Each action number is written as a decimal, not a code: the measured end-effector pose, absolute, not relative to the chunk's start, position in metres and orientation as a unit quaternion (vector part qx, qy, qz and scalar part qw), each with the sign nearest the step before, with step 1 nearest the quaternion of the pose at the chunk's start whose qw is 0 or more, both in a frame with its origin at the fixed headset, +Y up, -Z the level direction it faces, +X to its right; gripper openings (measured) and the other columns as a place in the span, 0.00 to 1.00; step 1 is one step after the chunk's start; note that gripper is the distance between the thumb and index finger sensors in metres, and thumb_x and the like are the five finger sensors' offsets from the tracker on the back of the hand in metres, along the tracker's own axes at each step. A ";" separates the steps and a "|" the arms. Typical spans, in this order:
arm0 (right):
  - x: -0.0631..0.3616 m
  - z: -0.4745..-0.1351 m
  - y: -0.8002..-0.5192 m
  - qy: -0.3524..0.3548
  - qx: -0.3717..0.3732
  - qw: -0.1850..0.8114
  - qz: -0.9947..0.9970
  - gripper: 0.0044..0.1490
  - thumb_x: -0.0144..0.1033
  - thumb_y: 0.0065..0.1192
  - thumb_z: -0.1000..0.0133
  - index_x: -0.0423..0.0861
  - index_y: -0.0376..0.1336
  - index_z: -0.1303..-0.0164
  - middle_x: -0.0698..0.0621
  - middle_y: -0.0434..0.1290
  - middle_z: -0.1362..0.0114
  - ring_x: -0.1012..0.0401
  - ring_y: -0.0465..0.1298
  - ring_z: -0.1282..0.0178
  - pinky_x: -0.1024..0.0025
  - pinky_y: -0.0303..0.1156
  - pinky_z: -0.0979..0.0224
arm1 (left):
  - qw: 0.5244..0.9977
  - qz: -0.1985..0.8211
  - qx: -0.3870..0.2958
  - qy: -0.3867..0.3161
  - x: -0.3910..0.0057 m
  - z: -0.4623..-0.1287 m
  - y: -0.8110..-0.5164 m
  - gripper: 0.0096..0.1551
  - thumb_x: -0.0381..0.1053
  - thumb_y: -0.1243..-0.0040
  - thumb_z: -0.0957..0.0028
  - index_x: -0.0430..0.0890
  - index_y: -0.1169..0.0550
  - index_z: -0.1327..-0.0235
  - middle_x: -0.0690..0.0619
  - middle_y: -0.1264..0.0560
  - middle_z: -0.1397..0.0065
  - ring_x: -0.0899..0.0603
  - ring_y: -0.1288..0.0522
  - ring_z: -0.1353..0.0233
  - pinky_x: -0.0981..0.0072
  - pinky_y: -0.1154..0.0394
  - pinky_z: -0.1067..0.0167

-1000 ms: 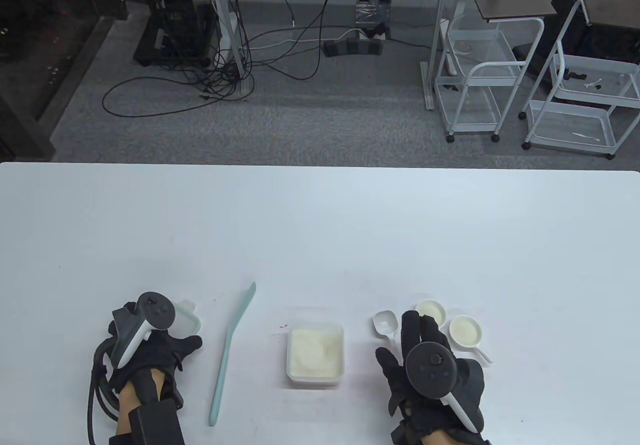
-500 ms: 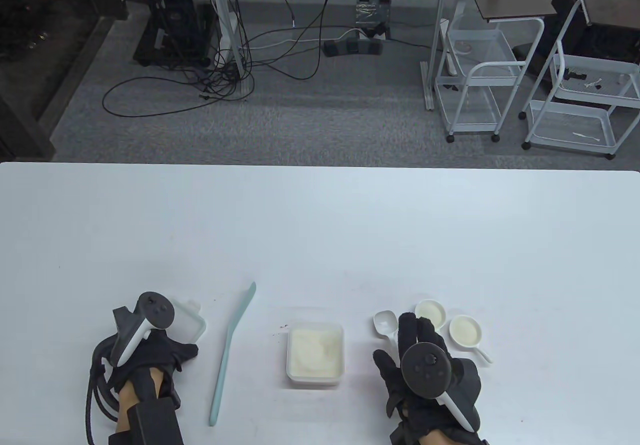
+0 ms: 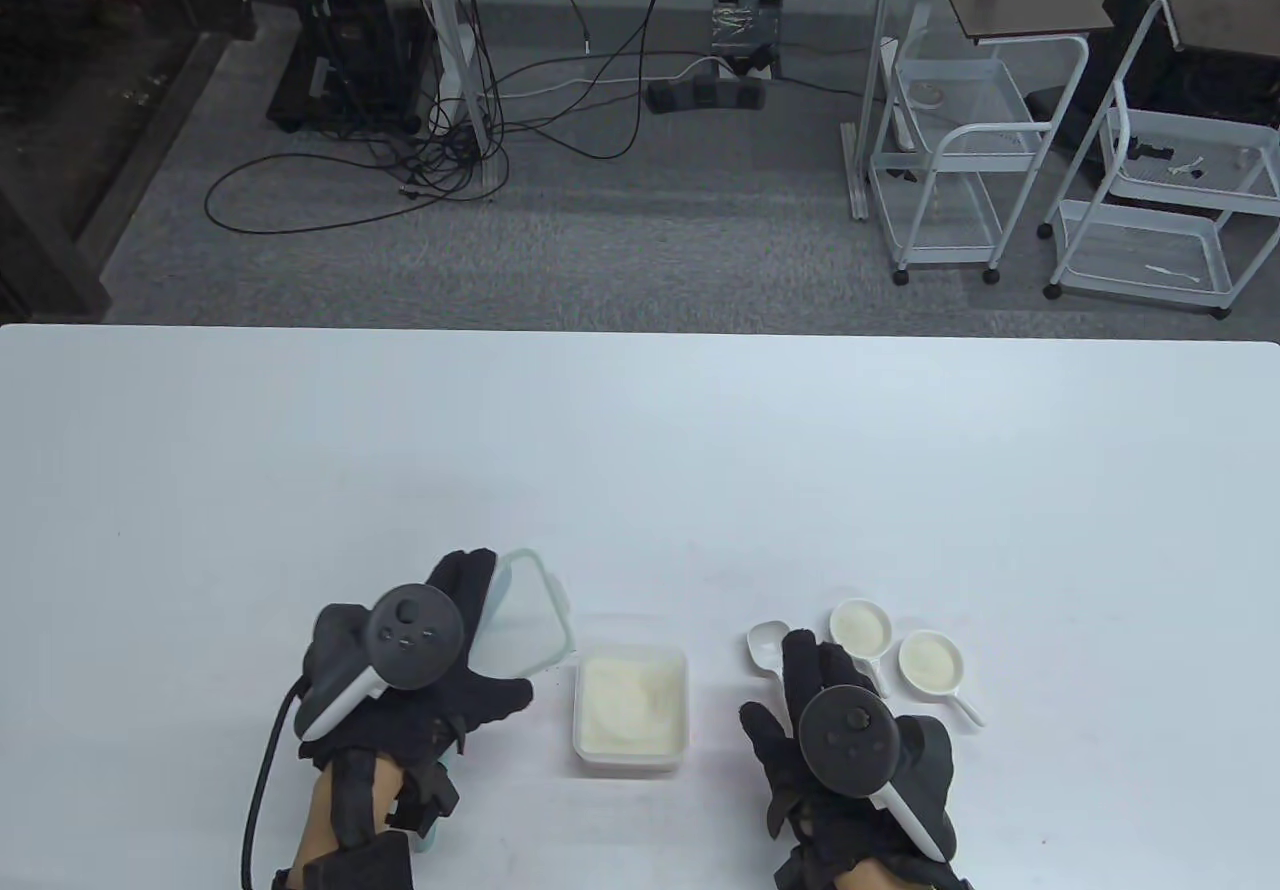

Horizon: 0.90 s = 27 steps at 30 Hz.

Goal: Scoop white sugar with coffee spoon and level it off using dessert spatula

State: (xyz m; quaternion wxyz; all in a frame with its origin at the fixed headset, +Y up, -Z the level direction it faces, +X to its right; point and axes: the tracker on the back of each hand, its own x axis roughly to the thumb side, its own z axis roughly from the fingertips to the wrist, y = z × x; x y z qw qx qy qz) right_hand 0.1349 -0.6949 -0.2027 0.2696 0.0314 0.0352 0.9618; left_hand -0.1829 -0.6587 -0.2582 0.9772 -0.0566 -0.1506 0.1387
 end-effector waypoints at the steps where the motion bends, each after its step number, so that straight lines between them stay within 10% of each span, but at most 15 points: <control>1: 0.134 -0.203 -0.697 0.040 0.033 0.279 0.959 0.48 0.49 0.58 0.46 0.38 0.48 0.22 0.28 0.54 0.22 0.31 0.61 0.27 0.26 0.60 0.31 | 0.978 0.117 -0.061 -0.161 -0.174 -0.256 -0.658 0.75 0.72 0.20 0.69 0.51 0.49 0.16 0.44 0.48 0.11 0.31 0.22 0.26 0.27 0.30 0.31; 17: 0.119 -0.225 -0.717 0.087 0.094 0.519 0.845 0.40 0.39 0.58 0.45 0.36 0.54 0.26 0.35 0.69 0.27 0.38 0.74 0.38 0.30 0.64 0.36 | 0.951 0.084 -0.097 -0.281 -0.109 -0.241 -0.675 0.72 0.73 0.22 0.70 0.52 0.47 0.16 0.47 0.48 0.11 0.35 0.23 0.27 0.29 0.32 0.30; 27: 0.115 -0.224 -0.721 0.099 0.082 0.489 0.863 0.38 0.34 0.62 0.46 0.35 0.57 0.27 0.29 0.67 0.30 0.40 0.72 0.41 0.30 0.63 0.35 | 0.953 0.022 -0.128 -0.273 -0.103 -0.247 -0.692 0.69 0.74 0.26 0.69 0.53 0.46 0.17 0.48 0.48 0.11 0.37 0.23 0.28 0.29 0.33 0.30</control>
